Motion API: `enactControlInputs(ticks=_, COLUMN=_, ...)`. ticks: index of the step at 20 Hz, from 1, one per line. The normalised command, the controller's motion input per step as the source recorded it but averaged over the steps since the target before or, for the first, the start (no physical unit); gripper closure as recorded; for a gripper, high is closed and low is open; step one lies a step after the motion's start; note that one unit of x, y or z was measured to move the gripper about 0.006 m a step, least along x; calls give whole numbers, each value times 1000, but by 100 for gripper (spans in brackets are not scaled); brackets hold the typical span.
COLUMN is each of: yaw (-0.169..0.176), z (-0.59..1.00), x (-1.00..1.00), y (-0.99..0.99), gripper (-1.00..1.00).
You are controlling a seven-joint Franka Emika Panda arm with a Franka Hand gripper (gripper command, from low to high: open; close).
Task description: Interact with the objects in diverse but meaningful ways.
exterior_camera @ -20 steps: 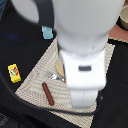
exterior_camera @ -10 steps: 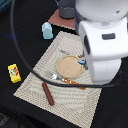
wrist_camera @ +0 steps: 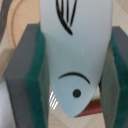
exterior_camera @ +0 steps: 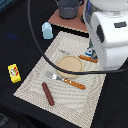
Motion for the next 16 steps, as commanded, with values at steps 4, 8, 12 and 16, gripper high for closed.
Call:
enactControlInputs(ticks=4, yaw=14, z=-116, x=-721, y=623, gripper=100)
enactControlInputs(ticks=8, yaw=23, z=-172, x=-744, y=578, gripper=100)
enactControlInputs(ticks=12, yaw=16, z=-224, x=-739, y=604, gripper=100)
enactControlInputs(ticks=16, yaw=6, z=-271, x=-671, y=638, gripper=100)
